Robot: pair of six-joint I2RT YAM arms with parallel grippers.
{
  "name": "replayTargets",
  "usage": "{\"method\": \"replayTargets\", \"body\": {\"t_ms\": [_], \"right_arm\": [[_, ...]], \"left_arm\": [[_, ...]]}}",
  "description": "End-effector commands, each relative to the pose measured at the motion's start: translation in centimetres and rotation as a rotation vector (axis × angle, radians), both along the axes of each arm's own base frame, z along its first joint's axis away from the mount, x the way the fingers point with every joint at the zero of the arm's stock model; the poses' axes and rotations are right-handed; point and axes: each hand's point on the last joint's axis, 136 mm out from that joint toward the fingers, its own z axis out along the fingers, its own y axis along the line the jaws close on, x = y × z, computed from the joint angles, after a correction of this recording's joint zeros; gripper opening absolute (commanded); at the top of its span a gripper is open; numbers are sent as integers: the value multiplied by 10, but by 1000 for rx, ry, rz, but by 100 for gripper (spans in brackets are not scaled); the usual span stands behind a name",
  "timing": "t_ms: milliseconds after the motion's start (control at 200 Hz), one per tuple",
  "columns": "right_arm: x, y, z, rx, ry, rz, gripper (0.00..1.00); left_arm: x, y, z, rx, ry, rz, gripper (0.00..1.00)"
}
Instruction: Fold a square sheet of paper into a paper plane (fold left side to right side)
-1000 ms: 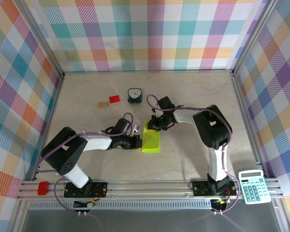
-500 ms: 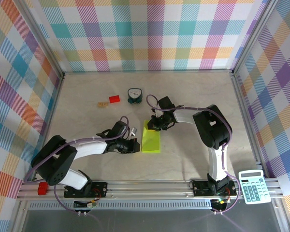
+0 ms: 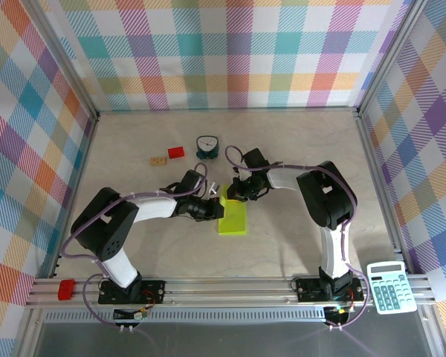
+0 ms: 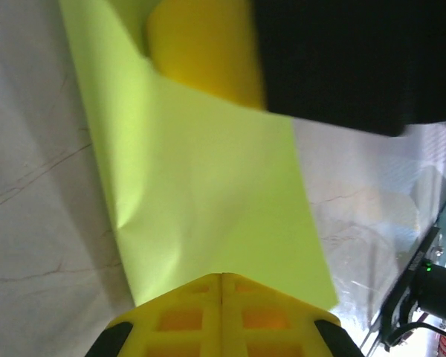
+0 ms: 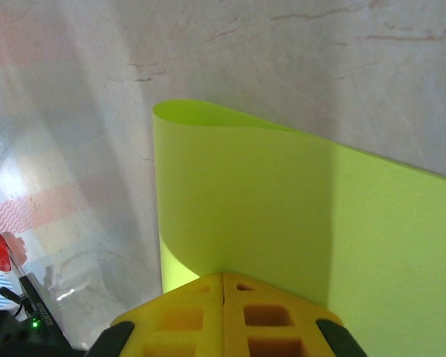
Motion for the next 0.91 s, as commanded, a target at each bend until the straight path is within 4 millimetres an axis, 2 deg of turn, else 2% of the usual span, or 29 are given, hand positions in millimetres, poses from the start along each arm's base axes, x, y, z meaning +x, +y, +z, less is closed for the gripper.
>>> {"method": "replayTargets", "body": {"t_ms": [0,295,570,735,900], "right_arm": [[-11,-33,-49,-181,59,-32,0],[-11,-34,-51,-194,63,-31,0],[-11,-37,-53,-213,66,-29,0],[-11,-36,-54,-212,67,-26,0],[-10,-36,-53,-212,61,-21,0]], "left_arm": [[-2,-10,-1,-37,-6,-35,0],[-29,6,-28,16,63,-31,0],[-66,20,-39,31,132,-40,0],[-89,27,-42,33,164,-53,0],[-94,28,-31,24,146,-74,0]]}}
